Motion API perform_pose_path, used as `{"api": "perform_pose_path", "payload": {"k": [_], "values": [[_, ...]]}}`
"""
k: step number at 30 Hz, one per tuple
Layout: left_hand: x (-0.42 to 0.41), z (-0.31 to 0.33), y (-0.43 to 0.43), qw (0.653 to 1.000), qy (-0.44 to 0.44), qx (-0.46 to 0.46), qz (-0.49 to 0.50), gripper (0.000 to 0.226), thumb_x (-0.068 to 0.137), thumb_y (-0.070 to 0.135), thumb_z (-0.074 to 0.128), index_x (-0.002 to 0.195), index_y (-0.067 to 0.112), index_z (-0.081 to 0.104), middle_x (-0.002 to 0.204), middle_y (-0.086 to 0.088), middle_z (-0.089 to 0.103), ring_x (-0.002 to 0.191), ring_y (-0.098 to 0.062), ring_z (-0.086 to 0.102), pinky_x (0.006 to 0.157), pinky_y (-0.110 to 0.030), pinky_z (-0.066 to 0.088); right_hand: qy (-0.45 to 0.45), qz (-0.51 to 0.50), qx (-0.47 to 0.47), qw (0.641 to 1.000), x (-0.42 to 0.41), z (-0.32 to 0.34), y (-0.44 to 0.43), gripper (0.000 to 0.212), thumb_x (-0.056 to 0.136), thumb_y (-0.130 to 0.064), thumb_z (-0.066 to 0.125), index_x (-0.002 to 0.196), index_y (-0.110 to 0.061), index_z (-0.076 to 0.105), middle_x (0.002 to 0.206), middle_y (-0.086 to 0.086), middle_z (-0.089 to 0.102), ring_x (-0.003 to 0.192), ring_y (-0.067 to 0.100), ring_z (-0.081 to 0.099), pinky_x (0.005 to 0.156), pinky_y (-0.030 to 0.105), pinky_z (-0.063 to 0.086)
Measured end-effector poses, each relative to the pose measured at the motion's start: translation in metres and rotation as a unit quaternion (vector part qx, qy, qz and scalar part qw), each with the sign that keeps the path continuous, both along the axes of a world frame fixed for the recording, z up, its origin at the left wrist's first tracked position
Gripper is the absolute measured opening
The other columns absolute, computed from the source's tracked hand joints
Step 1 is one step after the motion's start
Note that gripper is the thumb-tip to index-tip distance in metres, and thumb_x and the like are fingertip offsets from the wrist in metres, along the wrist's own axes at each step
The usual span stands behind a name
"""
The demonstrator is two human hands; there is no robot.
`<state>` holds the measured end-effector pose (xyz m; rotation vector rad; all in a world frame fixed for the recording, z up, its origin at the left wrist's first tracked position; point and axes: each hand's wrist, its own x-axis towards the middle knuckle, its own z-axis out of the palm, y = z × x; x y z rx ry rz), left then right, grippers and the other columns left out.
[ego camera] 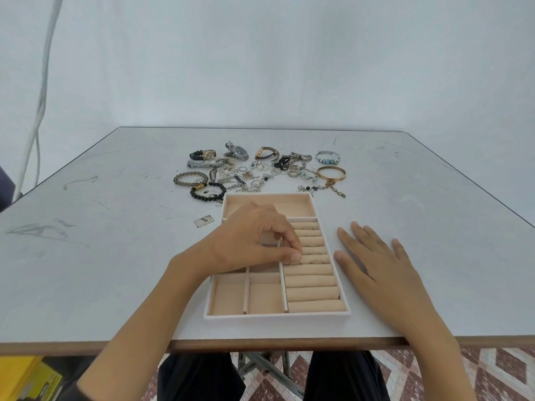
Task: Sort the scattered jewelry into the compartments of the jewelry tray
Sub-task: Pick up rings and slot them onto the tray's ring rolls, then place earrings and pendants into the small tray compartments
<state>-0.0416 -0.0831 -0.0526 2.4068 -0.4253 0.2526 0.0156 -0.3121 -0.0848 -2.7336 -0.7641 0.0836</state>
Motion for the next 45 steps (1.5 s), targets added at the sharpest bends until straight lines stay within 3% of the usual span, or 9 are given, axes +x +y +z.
{"api": "perform_pose_path", "payload": {"k": [8, 15, 18, 22, 26, 30, 34, 39, 45], "values": [[0.003, -0.002, 0.007, 1.000, -0.002, -0.027, 0.015, 0.013, 0.077, 0.038, 0.073, 0.082, 0.026, 0.075, 0.081, 0.016, 0.070, 0.090, -0.009, 0.058, 0.085, -0.026, 0.043, -0.003, 0.002, -0.007, 1.000, 0.001, -0.001, 0.000, 0.055, 0.098, -0.052, 0.017, 0.151, -0.040, 0.008, 0.159, -0.015, -0.004, 0.145, 0.001, -0.009, 0.119, 0.036, -0.008], [0.003, 0.001, 0.018, 0.997, -0.025, -0.057, 0.048, 0.006, 0.079, 0.026, 0.077, 0.082, 0.022, 0.076, 0.078, 0.017, 0.069, 0.083, -0.005, 0.058, 0.077, -0.016, 0.044, -0.011, 0.002, -0.018, 1.000, -0.001, 0.007, 0.000, 0.053, 0.099, -0.051, 0.021, 0.150, -0.040, 0.014, 0.160, -0.015, 0.004, 0.146, 0.002, -0.001, 0.120, 0.035, -0.001], [0.005, 0.008, 0.029, 0.989, -0.038, -0.097, 0.106, 0.003, 0.077, 0.024, 0.077, 0.080, 0.022, 0.076, 0.075, 0.019, 0.067, 0.077, 0.000, 0.057, 0.071, -0.005, 0.037, -0.013, 0.005, -0.028, 1.000, 0.003, 0.016, 0.000, 0.051, 0.097, -0.053, 0.030, 0.147, -0.040, 0.027, 0.157, -0.014, 0.018, 0.144, 0.004, 0.013, 0.117, 0.034, 0.012], [0.023, 0.011, 0.056, 0.967, -0.093, -0.101, 0.215, 0.005, 0.079, 0.028, 0.075, 0.079, 0.023, 0.075, 0.076, 0.013, 0.070, 0.066, 0.002, 0.054, 0.065, -0.010, 0.039, 0.030, -0.013, 0.019, 0.999, 0.024, 0.042, 0.008, 0.031, 0.092, -0.050, 0.049, 0.118, -0.039, 0.060, 0.126, -0.014, 0.056, 0.117, 0.010, 0.050, 0.087, 0.029, 0.036], [0.046, 0.007, 0.093, 0.941, -0.087, -0.077, 0.319, 0.009, 0.077, 0.043, 0.073, 0.078, 0.034, 0.072, 0.078, 0.013, 0.070, 0.072, -0.009, 0.058, 0.077, -0.033, 0.051, 0.004, -0.002, 0.095, 0.995, 0.054, 0.064, 0.042, 0.018, 0.085, -0.043, 0.062, 0.100, -0.033, 0.068, 0.098, -0.011, 0.065, 0.097, 0.014, 0.060, 0.080, 0.031, 0.043], [0.061, 0.002, 0.112, 0.943, -0.017, -0.041, 0.331, 0.008, 0.077, 0.037, 0.076, 0.082, 0.033, 0.072, 0.084, 0.010, 0.069, 0.074, -0.007, 0.056, 0.086, -0.040, 0.051, -0.035, 0.051, 0.109, 0.992, 0.075, 0.081, 0.100, 0.011, 0.084, -0.033, 0.065, 0.093, -0.030, 0.070, 0.092, -0.009, 0.064, 0.097, 0.016, 0.057, 0.079, 0.031, 0.043], [0.069, -0.007, 0.115, 0.948, 0.057, 0.017, 0.314, 0.012, 0.071, 0.048, 0.077, 0.077, 0.039, 0.072, 0.087, 0.010, 0.070, 0.083, -0.010, 0.060, 0.087, -0.039, 0.051, -0.057, 0.098, 0.076, 0.991, 0.092, 0.076, 0.157, 0.009, 0.080, -0.028, 0.068, 0.088, -0.029, 0.072, 0.096, -0.004, 0.065, 0.094, 0.020, 0.061, 0.071, 0.028, 0.041], [0.071, -0.010, 0.110, 0.941, 0.045, 0.056, 0.330, 0.007, 0.077, 0.043, 0.075, 0.080, 0.037, 0.072, 0.085, 0.011, 0.070, 0.073, -0.006, 0.057, 0.074, -0.030, 0.048, -0.088, 0.122, 0.008, 0.989, 0.101, 0.067, 0.196, 0.013, 0.080, -0.021, 0.070, 0.091, -0.027, 0.072, 0.104, 0.000, 0.067, 0.095, 0.022, 0.063, 0.070, 0.029, 0.038], [0.071, -0.012, 0.108, 0.939, 0.019, 0.070, 0.336, 0.010, 0.076, 0.042, 0.075, 0.081, 0.032, 0.075, 0.080, 0.009, 0.070, 0.070, -0.008, 0.057, 0.079, -0.033, 0.049, -0.111, 0.121, -0.036, 0.986, 0.101, 0.060, 0.210, 0.018, 0.077, -0.012, 0.072, 0.088, -0.025, 0.075, 0.104, 0.001, 0.066, 0.094, 0.024, 0.063, 0.069, 0.031, 0.039]]}}
